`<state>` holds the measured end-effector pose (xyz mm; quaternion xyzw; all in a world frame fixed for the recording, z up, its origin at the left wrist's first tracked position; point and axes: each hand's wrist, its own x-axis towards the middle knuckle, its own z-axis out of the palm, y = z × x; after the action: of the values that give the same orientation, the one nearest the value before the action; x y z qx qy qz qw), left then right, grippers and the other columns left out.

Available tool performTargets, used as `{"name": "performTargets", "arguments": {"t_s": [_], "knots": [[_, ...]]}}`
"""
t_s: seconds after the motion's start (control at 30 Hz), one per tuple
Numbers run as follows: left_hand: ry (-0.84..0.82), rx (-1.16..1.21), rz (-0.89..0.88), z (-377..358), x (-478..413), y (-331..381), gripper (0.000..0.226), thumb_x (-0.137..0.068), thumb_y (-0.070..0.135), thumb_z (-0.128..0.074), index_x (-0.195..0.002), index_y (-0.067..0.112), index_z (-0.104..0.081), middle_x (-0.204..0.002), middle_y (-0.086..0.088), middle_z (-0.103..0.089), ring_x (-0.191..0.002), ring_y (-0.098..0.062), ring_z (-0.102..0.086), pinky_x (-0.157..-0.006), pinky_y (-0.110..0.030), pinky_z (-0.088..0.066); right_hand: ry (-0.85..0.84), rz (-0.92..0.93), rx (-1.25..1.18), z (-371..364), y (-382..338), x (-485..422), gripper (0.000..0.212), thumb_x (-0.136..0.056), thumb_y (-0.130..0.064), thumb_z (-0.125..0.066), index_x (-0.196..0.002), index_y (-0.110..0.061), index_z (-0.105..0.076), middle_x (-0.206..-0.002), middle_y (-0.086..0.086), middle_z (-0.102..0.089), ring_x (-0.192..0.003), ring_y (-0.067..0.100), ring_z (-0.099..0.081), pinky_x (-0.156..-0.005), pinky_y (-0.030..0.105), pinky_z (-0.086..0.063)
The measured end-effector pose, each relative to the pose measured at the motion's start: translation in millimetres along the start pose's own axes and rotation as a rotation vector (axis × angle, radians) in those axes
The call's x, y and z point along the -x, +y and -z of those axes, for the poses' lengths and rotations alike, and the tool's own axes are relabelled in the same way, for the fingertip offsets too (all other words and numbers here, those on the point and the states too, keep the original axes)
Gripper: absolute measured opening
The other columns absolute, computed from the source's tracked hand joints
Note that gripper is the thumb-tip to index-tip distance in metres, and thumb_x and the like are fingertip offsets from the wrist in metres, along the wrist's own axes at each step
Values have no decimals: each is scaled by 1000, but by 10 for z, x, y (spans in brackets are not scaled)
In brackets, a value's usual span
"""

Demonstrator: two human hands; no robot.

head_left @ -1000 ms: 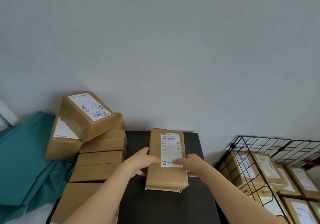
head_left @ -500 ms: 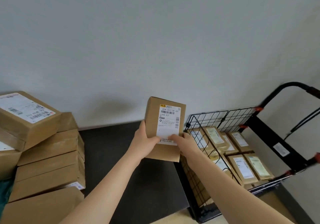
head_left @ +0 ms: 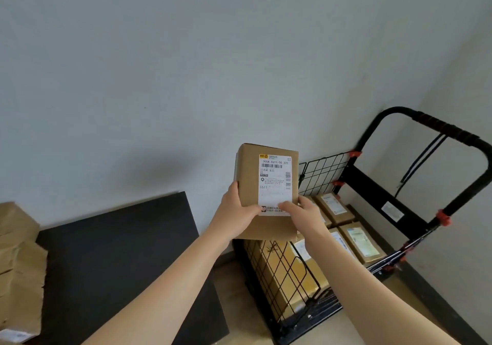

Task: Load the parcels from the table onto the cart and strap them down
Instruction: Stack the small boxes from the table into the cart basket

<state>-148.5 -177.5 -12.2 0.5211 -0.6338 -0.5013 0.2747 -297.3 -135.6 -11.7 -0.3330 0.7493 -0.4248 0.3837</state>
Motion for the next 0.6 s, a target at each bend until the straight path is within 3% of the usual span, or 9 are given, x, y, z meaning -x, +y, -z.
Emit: {"name": "performTargets", "arguments": {"t_s": [0.23,0.33,0.43,0.6], "knots": [[78,67,69,-1132,-616,446,64,-86,21,-63,-140,23,-29,-126,8,-50,-101,-9,-48,-77,-22,-43,-31,-40,-34,966,358,-974,39,-86,-26,-61,-122,-15,-53,-114,4,-60,-102,21,-54,-72,30,-44],[104,79,143,-1606,-895,532,62,-86,17,-62,-139,21,-30,-118,9,-54,-93,-7,-52,-61,-15,-39,-66,-85,-16,1341,535,-1386,45,-85,-26,-61,-127,-17,-51,-116,3,-62,-102,20,-56,-74,30,-46],[112,81,237,-1972,-1095,482,60,-86,14,-60,-137,25,-30,-107,14,-55,-86,-4,-54,-63,-19,-44,-145,-146,45,1597,711,-1717,41,-86,-18,-57,-126,-14,-50,-115,6,-62,-97,19,-57,-70,27,-45],[90,54,448,-2358,-1222,123,68,-87,13,-58,-144,19,-21,-114,5,-57,-86,-8,-54,-59,-16,-41,-316,-269,241,1656,1145,-2092,46,-83,-12,-58,-128,-10,-49,-105,4,-58,-100,24,-56,-86,39,-51]]}}
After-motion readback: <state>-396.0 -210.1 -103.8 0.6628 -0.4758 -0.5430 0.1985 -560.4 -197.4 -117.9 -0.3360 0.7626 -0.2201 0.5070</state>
